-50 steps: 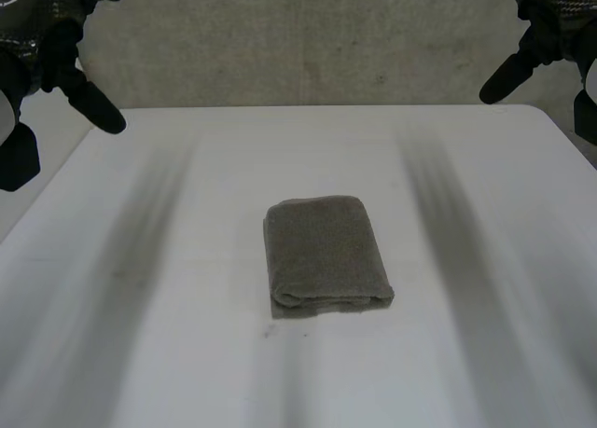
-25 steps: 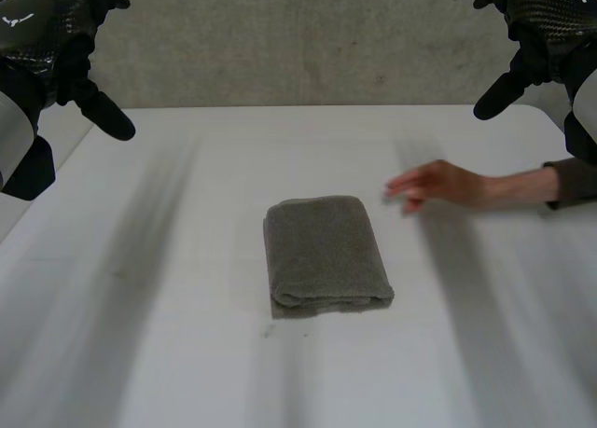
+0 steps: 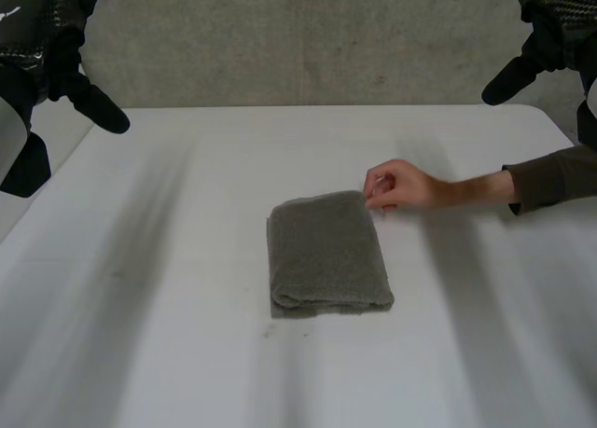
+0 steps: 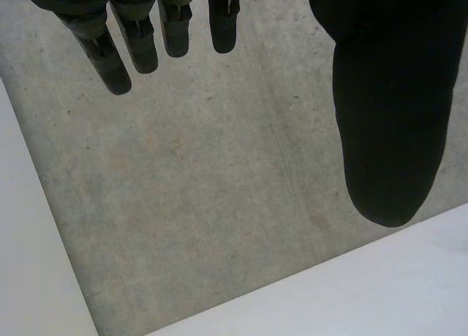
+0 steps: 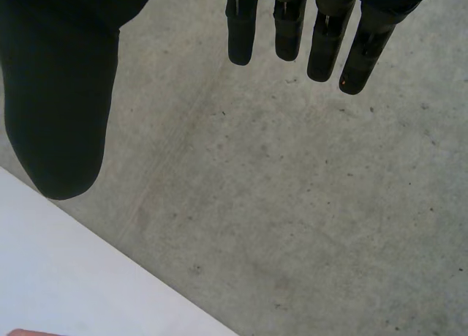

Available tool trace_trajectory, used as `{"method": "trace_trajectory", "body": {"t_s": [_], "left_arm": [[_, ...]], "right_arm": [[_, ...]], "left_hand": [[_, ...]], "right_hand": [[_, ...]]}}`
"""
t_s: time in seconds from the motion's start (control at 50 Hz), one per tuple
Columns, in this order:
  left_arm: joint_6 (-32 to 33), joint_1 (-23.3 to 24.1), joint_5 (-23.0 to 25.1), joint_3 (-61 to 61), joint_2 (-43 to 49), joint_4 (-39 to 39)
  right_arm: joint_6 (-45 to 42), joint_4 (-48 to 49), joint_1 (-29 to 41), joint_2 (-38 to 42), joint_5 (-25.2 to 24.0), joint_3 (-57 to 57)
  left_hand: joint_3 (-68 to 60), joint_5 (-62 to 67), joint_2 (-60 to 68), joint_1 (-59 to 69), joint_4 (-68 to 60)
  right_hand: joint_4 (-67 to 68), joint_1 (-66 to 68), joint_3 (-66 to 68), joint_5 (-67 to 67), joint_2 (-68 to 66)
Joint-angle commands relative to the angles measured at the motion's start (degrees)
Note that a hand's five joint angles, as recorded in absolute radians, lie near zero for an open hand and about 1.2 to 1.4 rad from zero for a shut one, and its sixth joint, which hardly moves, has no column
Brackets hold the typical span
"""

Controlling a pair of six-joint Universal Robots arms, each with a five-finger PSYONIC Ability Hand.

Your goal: Fold the towel.

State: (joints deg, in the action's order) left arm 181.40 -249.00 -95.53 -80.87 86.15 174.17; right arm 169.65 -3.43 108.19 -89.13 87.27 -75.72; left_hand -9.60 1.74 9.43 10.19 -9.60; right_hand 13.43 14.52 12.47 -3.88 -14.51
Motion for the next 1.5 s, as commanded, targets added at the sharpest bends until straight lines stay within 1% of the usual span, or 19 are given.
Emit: {"method": "trace_trajectory", "body": {"t_s": [0.02,0.88,1.04,1.5], "left_arm": [[0.0,0.0,-0.1,0.0,-0.6,-0.1],[0.0,0.0,0.0,0.0,-0.5,-0.1],[0.0,0.0,0.0,0.0,-0.6,-0.1],[0.0,0.1,-0.2,0.1,-1.5,-0.6]], "right_arm": [[-0.1,-0.1,0.0,-0.6,-0.3,0.0],[-0.1,-0.5,-0.4,-1.0,-0.8,0.3],[-0.2,-0.5,-0.6,-1.3,-2.0,0.3],[-0.2,-1.0,-0.6,-2.6,-2.2,0.2]], "left_hand": [[-0.4,-1.7,0.6,-0.2,-0.4],[-0.4,-1.7,0.6,-0.2,-0.4],[-0.4,-1.7,0.6,-0.2,-0.4],[-0.4,-1.7,0.6,-0.2,-0.4]], "right_hand": [[-3.4,-4.5,-2.5,3.9,4.5],[-3.4,-4.5,-2.5,3.9,4.5],[-3.4,-4.5,-2.5,3.9,4.5],[-3.4,-4.5,-2.5,3.9,4.5]]}}
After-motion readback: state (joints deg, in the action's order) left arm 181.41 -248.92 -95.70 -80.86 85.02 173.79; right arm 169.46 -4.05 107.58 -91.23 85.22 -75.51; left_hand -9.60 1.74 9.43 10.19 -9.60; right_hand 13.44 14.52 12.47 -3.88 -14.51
